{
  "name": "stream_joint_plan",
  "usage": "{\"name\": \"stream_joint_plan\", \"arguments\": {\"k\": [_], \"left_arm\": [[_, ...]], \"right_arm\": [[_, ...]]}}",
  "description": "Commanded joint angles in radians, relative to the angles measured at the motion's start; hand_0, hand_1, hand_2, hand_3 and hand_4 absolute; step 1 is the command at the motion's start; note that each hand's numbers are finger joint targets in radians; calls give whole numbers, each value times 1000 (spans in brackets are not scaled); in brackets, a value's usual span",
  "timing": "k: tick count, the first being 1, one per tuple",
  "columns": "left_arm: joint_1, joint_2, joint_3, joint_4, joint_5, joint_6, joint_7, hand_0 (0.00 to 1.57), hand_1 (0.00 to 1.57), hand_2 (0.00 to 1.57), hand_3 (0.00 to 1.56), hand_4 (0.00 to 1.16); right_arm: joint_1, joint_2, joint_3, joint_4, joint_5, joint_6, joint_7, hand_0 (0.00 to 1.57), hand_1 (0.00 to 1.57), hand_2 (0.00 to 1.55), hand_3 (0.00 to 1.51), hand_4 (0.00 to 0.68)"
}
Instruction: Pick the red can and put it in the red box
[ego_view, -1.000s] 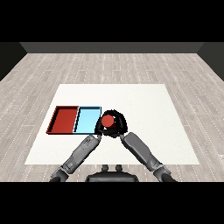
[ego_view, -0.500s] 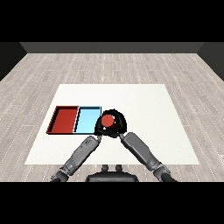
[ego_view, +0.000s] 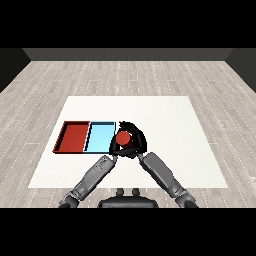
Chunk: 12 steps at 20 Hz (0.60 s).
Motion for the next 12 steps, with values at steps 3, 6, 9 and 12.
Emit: {"name": "stream_joint_plan", "arguments": {"k": [3, 6, 9, 12], "left_arm": [[-55, -14, 56, 53, -9, -54, 9, 1571, 1571, 1571, 1487, 1147], [27, 1, -21, -86, -69, 7, 74, 1571, 1571, 1571, 1476, 1153], [10, -12, 24, -16, -50, -24, 53, 1571, 1571, 1571, 1489, 1148], [30, -7, 69, 65, -4, -67, -44, 1571, 1571, 1571, 1478, 1144]], "right_arm": [[19, -19, -25, -92, 48, 48, 57, 0, 0, 0, 0, 0], [1, 13, -60, -39, 95, 27, 40, 0, 0, 0, 0, 0], [43, -31, -74, -163, 138, -4, 116, 0, 0, 0, 0, 0], [25, -25, -119, -182, 148, -15, 140, 0, 0, 0, 0, 0]]}}
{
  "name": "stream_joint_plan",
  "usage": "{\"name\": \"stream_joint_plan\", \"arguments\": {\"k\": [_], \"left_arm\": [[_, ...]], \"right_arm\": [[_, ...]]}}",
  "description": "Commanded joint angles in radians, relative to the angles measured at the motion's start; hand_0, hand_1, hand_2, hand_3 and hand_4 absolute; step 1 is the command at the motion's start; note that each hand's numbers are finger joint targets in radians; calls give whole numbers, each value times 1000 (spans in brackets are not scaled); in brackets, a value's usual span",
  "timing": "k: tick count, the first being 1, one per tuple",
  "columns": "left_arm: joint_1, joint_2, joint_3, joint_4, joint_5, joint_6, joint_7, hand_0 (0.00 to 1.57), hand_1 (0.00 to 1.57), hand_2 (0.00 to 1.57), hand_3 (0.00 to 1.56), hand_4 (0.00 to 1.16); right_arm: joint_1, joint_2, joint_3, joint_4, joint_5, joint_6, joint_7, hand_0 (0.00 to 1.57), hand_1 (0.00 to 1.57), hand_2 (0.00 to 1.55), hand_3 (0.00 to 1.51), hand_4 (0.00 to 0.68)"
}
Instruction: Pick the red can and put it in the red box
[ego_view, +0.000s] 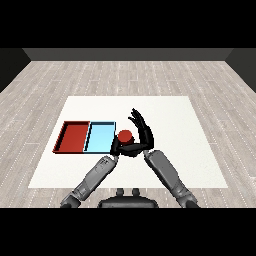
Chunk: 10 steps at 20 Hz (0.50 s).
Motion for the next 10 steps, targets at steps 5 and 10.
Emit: {"name": "stream_joint_plan", "arguments": {"k": [5, 10], "left_arm": [[122, -2, 24, -40, -19, -19, -28, 1571, 1571, 1571, 1491, 1118], [39, 56, 143, -35, -13, -64, -2, 1571, 1571, 1567, 1465, 1129]], "right_arm": [[-4, -59, -167, -173, -24, 28, 20, 0, 0, 0, 0, 0], [100, -102, -216, -268, -9, 39, 34, 0, 0, 0, 0, 0]]}}
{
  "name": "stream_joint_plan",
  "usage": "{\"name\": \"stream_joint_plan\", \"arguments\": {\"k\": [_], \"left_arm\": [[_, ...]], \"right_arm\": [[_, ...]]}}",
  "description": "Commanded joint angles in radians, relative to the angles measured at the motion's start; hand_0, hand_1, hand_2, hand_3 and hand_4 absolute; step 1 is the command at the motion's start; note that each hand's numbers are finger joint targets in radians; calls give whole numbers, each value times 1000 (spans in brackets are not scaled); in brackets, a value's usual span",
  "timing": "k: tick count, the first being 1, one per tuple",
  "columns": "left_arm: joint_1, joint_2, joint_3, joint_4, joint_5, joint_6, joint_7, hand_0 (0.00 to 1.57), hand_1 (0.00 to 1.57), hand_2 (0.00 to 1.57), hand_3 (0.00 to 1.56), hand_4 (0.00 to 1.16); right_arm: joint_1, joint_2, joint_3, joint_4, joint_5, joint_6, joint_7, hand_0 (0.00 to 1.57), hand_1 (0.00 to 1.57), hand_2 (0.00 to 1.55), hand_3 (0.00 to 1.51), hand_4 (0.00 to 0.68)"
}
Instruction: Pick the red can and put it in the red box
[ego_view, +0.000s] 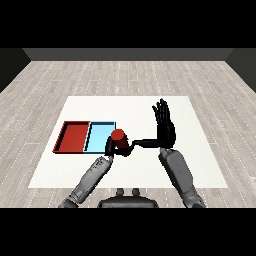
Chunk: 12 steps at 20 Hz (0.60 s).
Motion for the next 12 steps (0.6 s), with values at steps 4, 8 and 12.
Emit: {"name": "stream_joint_plan", "arguments": {"k": [4, 8, 12], "left_arm": [[12, 68, 83, -76, -33, -41, 37, 1571, 1571, 1571, 1474, 1139], [6, 150, 107, -154, -83, -20, 107, 1571, 1571, 1569, 1460, 1112], [-14, 229, 185, -114, -98, -42, 111, 1571, 1571, 1552, 1437, 1115]], "right_arm": [[97, -47, -154, -33, -68, 67, -20, 0, 0, 0, 0, 0], [234, -48, -172, 36, -82, 125, -139, 0, 0, 0, 0, 0], [290, -142, -245, 54, -114, 192, -95, 0, 0, 0, 0, 0]]}}
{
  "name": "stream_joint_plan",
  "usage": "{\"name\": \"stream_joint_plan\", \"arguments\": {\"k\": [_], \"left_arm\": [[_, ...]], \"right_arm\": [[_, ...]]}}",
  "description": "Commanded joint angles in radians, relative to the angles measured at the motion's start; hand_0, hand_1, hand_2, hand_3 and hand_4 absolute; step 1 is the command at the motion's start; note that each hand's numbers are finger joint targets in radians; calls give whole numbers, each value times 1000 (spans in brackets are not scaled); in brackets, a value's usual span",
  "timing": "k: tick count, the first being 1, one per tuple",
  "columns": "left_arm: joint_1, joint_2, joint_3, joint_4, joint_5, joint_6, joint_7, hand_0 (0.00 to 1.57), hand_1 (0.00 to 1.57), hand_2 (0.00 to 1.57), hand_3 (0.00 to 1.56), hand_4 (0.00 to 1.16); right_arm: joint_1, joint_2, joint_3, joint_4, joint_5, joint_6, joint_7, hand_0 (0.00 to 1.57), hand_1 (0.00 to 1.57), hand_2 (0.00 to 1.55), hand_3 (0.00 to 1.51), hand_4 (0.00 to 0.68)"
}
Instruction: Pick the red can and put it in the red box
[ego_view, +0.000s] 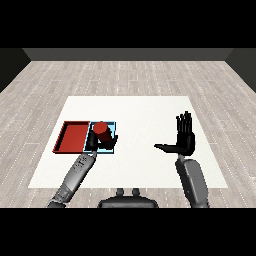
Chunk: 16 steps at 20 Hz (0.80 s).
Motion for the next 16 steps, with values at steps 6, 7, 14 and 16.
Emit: {"name": "stream_joint_plan", "arguments": {"k": [6, 7, 14, 16], "left_arm": [[-94, 148, 150, 57, -50, -55, 119, 1571, 1571, 1554, 1436, 1131], [-132, 157, 173, 157, -55, -72, 76, 1571, 1571, 1550, 1428, 1126], [-247, 203, 254, 528, -104, -95, 51, 1544, 1544, 1523, 1445, 1079], [-208, 240, 296, 599, -85, -117, 11, 1571, 1571, 1551, 1461, 1100]], "right_arm": [[144, 28, 6, 149, 59, 53, -125, 0, 0, 0, 0, 0], [143, 3, -5, 141, 38, 74, -88, 0, 0, 0, 0, 0], [143, 34, -9, 200, 57, 63, -126, 0, 0, 0, 0, 0], [79, 13, -42, 305, 52, 91, -142, 0, 0, 0, 0, 0]]}}
